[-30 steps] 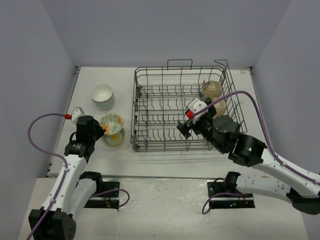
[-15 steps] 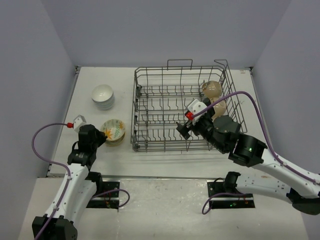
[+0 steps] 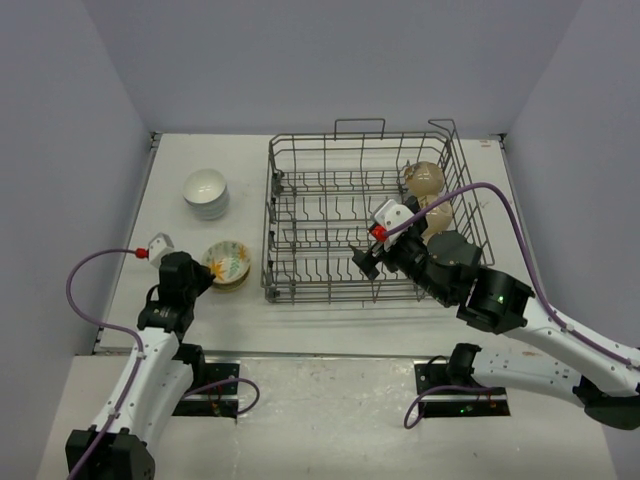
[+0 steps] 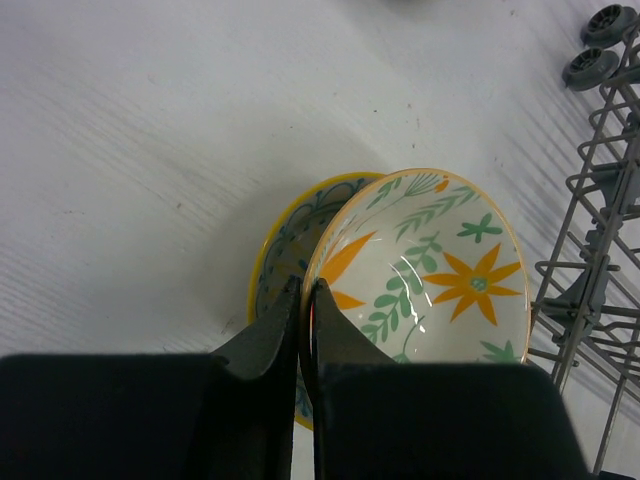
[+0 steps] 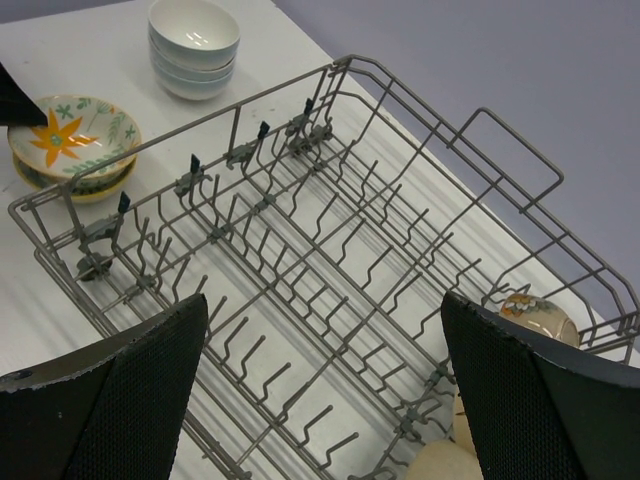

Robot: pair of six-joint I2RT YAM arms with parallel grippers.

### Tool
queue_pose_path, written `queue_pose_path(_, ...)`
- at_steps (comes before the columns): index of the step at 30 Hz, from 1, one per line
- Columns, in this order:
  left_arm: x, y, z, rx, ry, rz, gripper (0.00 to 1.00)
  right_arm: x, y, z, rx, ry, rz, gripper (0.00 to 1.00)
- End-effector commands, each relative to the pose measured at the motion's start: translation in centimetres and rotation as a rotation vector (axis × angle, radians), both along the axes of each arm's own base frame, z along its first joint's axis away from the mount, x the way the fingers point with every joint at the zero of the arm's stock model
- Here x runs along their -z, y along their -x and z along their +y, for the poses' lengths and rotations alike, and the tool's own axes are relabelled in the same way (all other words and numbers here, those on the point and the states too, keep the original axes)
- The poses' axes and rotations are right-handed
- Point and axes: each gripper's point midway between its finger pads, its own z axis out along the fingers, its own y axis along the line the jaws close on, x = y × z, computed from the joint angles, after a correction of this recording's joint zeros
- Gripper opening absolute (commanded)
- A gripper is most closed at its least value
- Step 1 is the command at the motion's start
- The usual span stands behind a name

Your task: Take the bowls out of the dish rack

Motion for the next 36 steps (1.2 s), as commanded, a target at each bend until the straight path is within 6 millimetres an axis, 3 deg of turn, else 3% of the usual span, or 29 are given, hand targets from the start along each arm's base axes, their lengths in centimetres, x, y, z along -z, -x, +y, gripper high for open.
queue_pose_path(1, -1.4, -1.4, 0.3, -0.030, 0.013, -0.084, 0.05, -1.6, 0.1, 0.1, -0.007, -0.058, -0.026, 0.99)
queue_pose_path(7, -1.0, -1.3, 0.3, -0.028, 0.012, -0.077, 0.06, -1.8, 0.1, 0.1, -0.009, -0.061, -0.029, 0.99)
queue_pose_path(9, -1.1, -1.2, 0.3, -0.028, 0.010, -0.077, 0.14, -1.7, 0.2, 0.2, -0.012, -0.058, -0.027, 0.99)
queue_pose_path(15, -0.3, -0.9, 0.4, -0.035, 0.008, -0.044, 0.28, -1.8, 0.2, 0.0, -0.010, -0.063, -0.030, 0.99)
queue_pose_path(23, -1.7, -0.3, 0.6, -0.036, -0.003, -0.021, 0.41, -2.0, 0.2, -0.1, -0.009, -0.067, -0.033, 0.99)
queue_pose_path(27, -3.1, 0.0, 0.9, -0.038, -0.019, -0.018, 0.49, -1.9, 0.2, 0.1, -0.010, -0.065, -0.031, 0.99)
queue_pose_path(30, -4.7, 0.3, 1.1, -0.038, -0.035, -0.030, 0.71, -2.0, -0.1, -0.1, 0.006, -0.072, -0.028, 0.99)
queue_pose_path(31, -5.2, 0.5, 1.1, -0.033, -0.043, -0.029, 0.74, -2.0, -0.5, -0.3, 0.025, -0.078, -0.022, 0.99)
queue_pose_path(34, -8.7, 0.2, 0.8, 0.012, -0.063, -0.089, 0.90, -1.6, -2.1, -1.5, 0.121, -0.149, 0.043, 0.99)
queue_pose_path(35, -10.9, -0.1, 0.6, 0.030, -0.068, -0.135, 0.99, -1.7, -2.7, -2.0, 0.164, -0.176, 0.062, 0.99)
queue_pose_path(36, -12.1, -0.3, 0.4, 0.052, -0.075, -0.156, 1.00, -1.3, -3.9, -2.9, 0.230, -0.189, 0.085, 0.99)
